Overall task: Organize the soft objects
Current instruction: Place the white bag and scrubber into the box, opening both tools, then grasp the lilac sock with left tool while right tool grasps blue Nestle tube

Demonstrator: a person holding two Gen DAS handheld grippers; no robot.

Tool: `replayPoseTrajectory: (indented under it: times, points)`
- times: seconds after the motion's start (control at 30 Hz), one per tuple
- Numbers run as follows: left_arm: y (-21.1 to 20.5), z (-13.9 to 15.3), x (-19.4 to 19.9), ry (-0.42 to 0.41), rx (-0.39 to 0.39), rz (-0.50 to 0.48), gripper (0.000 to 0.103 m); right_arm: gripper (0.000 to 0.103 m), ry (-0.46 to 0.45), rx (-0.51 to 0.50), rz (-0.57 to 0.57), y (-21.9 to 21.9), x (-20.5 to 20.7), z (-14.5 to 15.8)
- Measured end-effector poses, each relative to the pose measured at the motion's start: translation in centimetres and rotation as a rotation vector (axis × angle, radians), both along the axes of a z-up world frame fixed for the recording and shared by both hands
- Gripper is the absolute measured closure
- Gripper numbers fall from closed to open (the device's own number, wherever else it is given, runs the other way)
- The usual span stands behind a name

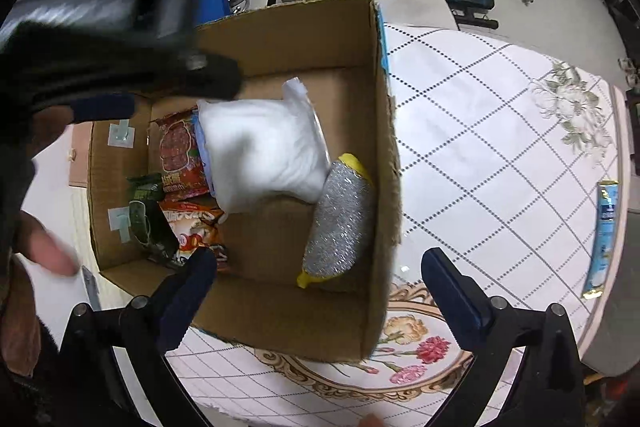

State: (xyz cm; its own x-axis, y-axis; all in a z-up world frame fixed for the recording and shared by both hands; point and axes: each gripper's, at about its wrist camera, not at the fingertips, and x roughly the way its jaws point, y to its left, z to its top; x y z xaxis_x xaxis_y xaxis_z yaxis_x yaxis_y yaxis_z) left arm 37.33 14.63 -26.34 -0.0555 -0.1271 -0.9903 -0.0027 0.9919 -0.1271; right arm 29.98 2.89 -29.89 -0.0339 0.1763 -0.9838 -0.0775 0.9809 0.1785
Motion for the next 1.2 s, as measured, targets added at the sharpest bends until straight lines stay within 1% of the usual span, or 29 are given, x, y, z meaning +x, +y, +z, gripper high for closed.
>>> replayPoseTrajectory:
  times: [0.13,0.27,0.33,0.43,0.5,0.57,0.7,0.8,0.9,0.97,1.0,1.03,1.1,1.13,1.17,1.2]
  points:
    - [1.4,2.2,-2.3,-0.080,0.032,0.038,0.000,0.000,-0.037,-0.040,0.005,-0.2,-0.6,0.9]
    - [2.7,4.2,-6.0,-0.166,0.089,0.074,0.000,0.000,-0.083,-0.052,0.004,-0.7,-2.3,2.2]
    - [3.2,5.0,-8.2,-0.204,0.127,0.090,0.000,0.000,-0.099,-0.049,0.002,-0.9,-3.2,2.7]
    - [4.0,6.2,-11.8,-0.268,0.205,0.110,0.000,0.000,-0.155,-0.067,0.009,-1.0,-5.3,4.0]
    - [4.3,6.9,-13.8,-0.298,0.235,0.123,0.000,0.000,-0.185,-0.079,0.018,-0.8,-6.5,4.6]
    - [4.4,7.5,-15.5,-0.318,0.250,0.132,0.000,0.000,-0.219,-0.074,0.024,-1.0,-7.9,5.7]
    - [4.4,8.6,-18.6,-0.340,0.246,0.153,0.000,0.000,-0.266,-0.056,0.033,-1.0,-9.8,7.6]
    - [3.4,9.7,-20.2,-0.362,0.247,0.156,0.000,0.000,-0.286,-0.003,0.023,-1.8,-11.1,9.1]
    - [0.7,10.2,-21.5,-0.379,0.246,0.141,0.000,0.000,-0.309,0.023,-0.017,-4.6,-12.8,10.3]
    - [-1.3,9.7,-21.9,-0.368,0.242,0.121,0.000,0.000,-0.303,0.020,-0.064,-8.1,-14.1,10.5]
    - [-3.0,8.9,-22.1,-0.346,0.232,0.100,0.000,0.000,-0.290,0.012,-0.095,-10.0,-14.7,10.4]
    - [-5.2,7.8,-22.2,-0.319,0.205,0.066,0.000,0.000,-0.273,0.002,-0.131,-12.2,-15.4,10.1]
    - [-9.4,5.0,-22.3,-0.250,0.171,-0.018,0.000,0.000,-0.223,-0.030,-0.202,-16.9,-16.8,8.9]
    - [-11.8,3.5,-22.3,-0.220,0.152,-0.078,0.000,0.000,-0.198,-0.043,-0.240,-19.2,-17.5,8.2]
    - [-13.6,2.5,-22.3,-0.207,0.140,-0.121,0.000,0.000,-0.173,-0.058,-0.276,-21.7,-18.2,7.5]
    - [-17.0,0.6,-22.5,-0.193,0.140,-0.206,0.000,0.000,-0.151,-0.073,-0.302,-23.8,-18.8,6.8]
